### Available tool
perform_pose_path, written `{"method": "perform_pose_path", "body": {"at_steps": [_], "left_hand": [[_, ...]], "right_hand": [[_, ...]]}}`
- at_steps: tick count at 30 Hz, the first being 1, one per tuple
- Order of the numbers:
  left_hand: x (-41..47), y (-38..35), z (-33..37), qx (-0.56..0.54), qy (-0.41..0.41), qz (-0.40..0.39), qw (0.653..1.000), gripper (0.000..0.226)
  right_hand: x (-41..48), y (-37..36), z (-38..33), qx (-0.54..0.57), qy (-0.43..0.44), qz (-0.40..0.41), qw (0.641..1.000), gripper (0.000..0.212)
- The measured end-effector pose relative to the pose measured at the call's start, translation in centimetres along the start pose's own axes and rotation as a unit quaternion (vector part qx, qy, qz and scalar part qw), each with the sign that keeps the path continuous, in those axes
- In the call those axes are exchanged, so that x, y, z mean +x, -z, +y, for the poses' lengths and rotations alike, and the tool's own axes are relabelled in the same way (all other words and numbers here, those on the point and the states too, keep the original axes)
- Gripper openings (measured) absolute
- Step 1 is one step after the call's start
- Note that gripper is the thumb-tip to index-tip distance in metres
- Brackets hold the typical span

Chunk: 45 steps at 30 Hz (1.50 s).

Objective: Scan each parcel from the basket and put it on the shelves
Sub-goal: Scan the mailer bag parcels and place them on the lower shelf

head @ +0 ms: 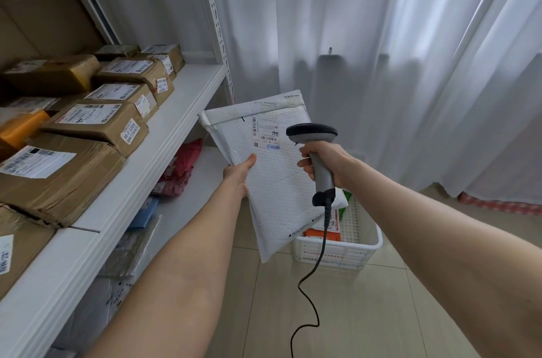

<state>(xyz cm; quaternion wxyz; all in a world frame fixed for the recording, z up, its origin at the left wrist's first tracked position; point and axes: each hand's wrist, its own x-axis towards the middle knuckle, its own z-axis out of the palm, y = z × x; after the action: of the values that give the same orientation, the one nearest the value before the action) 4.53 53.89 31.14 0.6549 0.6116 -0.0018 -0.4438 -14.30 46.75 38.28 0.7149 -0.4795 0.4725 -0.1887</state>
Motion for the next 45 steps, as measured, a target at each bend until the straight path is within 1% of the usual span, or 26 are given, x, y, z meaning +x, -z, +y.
{"method": "perform_pose_path", "body": {"at_steps": [2, 5, 7, 11, 15, 18, 20, 22, 24, 26, 29, 34, 38, 40, 42, 45], "left_hand": [[0.4, 0.5, -0.3, -0.001, -0.004, 0.008, 1.0, 0.05], [1.0, 1.4, -1.2, -0.002, -0.011, 0.03, 0.999, 0.052], [1.4, 2.2, -2.0, 0.01, -0.02, 0.06, 0.998, 0.053], [1.9, 3.5, -3.6, 0.027, -0.025, 0.116, 0.993, 0.056], [2.3, 6.0, -4.4, 0.046, 0.005, 0.192, 0.98, 0.065], [2.0, 8.8, -4.9, 0.035, 0.034, 0.249, 0.967, 0.056], [1.6, 10.4, -5.5, 0.027, 0.042, 0.267, 0.962, 0.052], [0.9, 11.5, -6.2, 0.018, 0.059, 0.265, 0.962, 0.054], [-0.1, 12.4, -6.8, 0.014, 0.076, 0.264, 0.961, 0.057], [-1.0, 13.4, -7.3, 0.023, 0.093, 0.268, 0.959, 0.062], [-2.1, 14.8, -8.4, 0.017, 0.127, 0.249, 0.96, 0.069], [-4.2, 16.0, -10.4, -0.045, 0.155, 0.225, 0.961, 0.062], [-6.0, 16.0, -12.5, -0.083, 0.159, 0.203, 0.963, 0.044], [-6.9, 16.1, -13.6, -0.102, 0.17, 0.2, 0.96, 0.035], [-8.0, 16.5, -14.8, -0.12, 0.184, 0.19, 0.957, 0.037], [-9.3, 17.5, -16.5, -0.129, 0.183, 0.18, 0.958, 0.045]], "right_hand": [[0.5, 0.3, 0.8, 0.002, -0.01, 0.007, 1.0, 0.004], [1.5, 1.2, 2.5, -0.005, -0.038, 0.06, 0.997, 0.016], [2.2, 1.9, 3.7, -0.017, -0.061, 0.091, 0.994, 0.026], [3.2, 2.9, 5.9, -0.039, -0.095, 0.118, 0.988, 0.035], [4.4, 3.5, 7.7, -0.061, -0.116, 0.142, 0.981, 0.043], [5.1, 3.6, 9.0, -0.082, -0.132, 0.167, 0.974, 0.045], [5.3, 3.1, 10.0, -0.064, -0.13, 0.164, 0.976, 0.045], [5.7, 2.1, 10.9, -0.027, -0.126, 0.148, 0.981, 0.042], [5.7, 0.8, 11.7, -0.003, -0.127, 0.128, 0.984, 0.033], [5.8, -0.2, 12.6, -0.01, -0.126, 0.114, 0.985, 0.028], [6.0, -0.8, 14.3, -0.03, -0.124, 0.091, 0.988, 0.025], [6.3, -1.0, 16.1, -0.097, -0.12, 0.077, 0.985, 0.031], [6.8, -1.8, 17.5, -0.148, -0.09, 0.068, 0.983, 0.028], [6.9, -2.3, 18.2, -0.204, -0.087, 0.056, 0.973, 0.027], [6.8, -3.0, 19.1, -0.256, -0.079, 0.038, 0.963, 0.024], [6.5, -4.3, 20.8, -0.284, -0.065, 0.018, 0.956, 0.022]]}}
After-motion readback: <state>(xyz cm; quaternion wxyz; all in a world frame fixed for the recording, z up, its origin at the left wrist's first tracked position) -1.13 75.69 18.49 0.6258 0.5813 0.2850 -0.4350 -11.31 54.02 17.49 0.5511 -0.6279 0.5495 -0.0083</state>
